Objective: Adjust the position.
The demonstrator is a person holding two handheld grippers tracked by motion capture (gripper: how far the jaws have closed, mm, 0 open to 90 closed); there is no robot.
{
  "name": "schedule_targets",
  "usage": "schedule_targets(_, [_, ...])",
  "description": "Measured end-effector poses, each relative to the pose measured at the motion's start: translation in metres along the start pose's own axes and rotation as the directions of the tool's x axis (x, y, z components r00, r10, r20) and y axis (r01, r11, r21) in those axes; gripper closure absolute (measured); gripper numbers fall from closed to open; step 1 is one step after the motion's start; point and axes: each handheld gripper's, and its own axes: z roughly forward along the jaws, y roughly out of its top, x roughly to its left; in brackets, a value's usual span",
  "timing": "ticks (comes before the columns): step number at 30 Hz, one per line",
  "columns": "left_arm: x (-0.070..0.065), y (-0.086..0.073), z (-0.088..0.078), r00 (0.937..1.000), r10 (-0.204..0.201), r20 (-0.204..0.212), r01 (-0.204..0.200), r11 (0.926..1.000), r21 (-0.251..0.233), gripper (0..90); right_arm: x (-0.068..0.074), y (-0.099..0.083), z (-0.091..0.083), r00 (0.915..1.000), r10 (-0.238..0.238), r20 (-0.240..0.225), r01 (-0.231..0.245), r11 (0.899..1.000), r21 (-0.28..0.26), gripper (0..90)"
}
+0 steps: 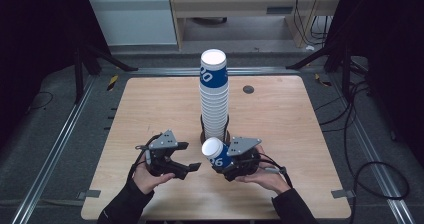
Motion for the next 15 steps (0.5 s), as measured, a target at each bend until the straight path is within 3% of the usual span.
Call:
schedule_targets(7, [-0.005,0.010,0.000,0.9998,0.016,0.009,-0.016,0.9998,0.013,14.8,0.002,0.004,0.002,0.9999,-0.015,0.004,0.015,1.000,0.000,20.3])
schedule_targets(15, [-0.012,0.020,0.016,0.9988,0.039,0.029,-0.041,0.9977,0.055,13.6,0.005,0.007,0.003,0.9992,-0.038,0.012,0.038,0.999,0.010,20.3])
